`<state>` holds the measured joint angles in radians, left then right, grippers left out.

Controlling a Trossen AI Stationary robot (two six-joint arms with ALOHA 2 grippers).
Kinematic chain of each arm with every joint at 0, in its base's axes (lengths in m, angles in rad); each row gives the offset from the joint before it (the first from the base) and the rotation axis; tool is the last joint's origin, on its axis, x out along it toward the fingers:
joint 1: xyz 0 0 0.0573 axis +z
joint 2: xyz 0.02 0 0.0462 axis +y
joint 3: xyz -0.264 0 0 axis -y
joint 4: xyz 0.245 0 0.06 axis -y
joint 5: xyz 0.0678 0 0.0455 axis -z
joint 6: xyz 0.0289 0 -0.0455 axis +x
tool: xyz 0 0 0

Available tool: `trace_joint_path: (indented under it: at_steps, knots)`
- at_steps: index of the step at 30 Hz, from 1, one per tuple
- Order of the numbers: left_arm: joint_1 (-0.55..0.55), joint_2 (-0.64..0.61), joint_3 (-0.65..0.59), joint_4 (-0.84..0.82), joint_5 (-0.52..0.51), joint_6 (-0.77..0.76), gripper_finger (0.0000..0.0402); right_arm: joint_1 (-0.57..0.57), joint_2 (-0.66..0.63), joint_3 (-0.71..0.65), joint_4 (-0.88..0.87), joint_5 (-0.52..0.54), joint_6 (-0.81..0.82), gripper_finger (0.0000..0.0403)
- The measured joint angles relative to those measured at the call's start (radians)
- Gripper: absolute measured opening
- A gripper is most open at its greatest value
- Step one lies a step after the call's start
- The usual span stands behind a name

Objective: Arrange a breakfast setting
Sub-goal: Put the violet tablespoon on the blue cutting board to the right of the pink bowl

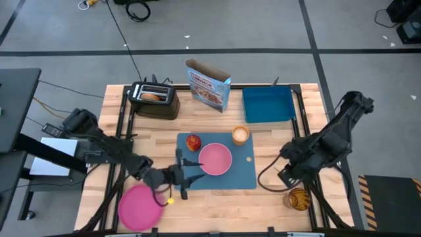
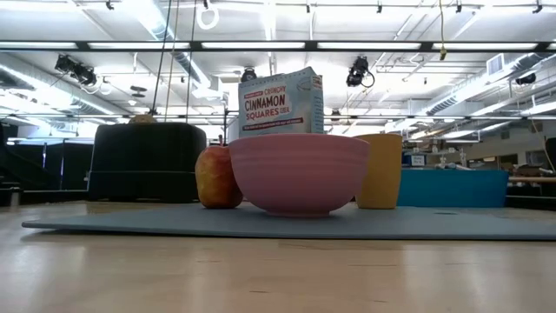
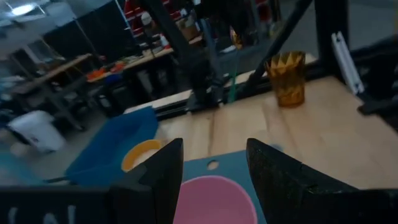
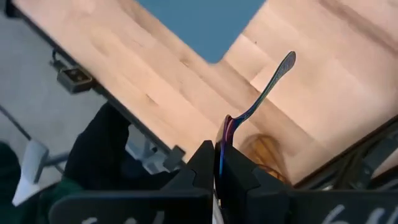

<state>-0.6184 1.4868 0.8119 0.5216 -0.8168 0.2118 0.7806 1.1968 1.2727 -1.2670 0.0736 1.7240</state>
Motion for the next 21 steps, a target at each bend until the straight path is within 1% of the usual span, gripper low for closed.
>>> trace_joint_path:
  at_steps: [3,6,9,13,16,18,21]
  knots:
    - [-0.071,-0.01,0.061,-0.136,-0.14,0.026,0.0185,-0.028,0.035,-0.006,0.022,-0.047,0.054,0.0015]
    - [-0.141,-0.009,0.112,-0.288,-0.284,0.029,0.0185,-0.076,0.073,-0.007,0.067,-0.121,0.065,0.0015]
    - [-0.196,-0.009,0.142,-0.4,-0.362,-0.003,0.0185,-0.126,0.118,-0.007,0.131,-0.197,0.078,0.0014]
    - [-0.265,-0.022,0.149,-0.545,-0.385,-0.111,0.0185,-0.191,0.18,-0.007,0.254,-0.321,0.063,0.0014]
    - [-0.31,-0.044,0.15,-0.662,-0.385,-0.248,0.0185,-0.233,0.224,-0.007,0.318,-0.397,0.053,0.0013]
    - [-0.342,-0.059,0.15,-0.739,-0.361,-0.35,0.0185,-0.258,0.251,-0.007,0.328,-0.456,0.055,0.0013]
    - [-0.385,-0.066,0.15,-0.802,-0.321,-0.472,0.0185,-0.299,0.294,-0.007,0.328,-0.583,0.056,0.0013]
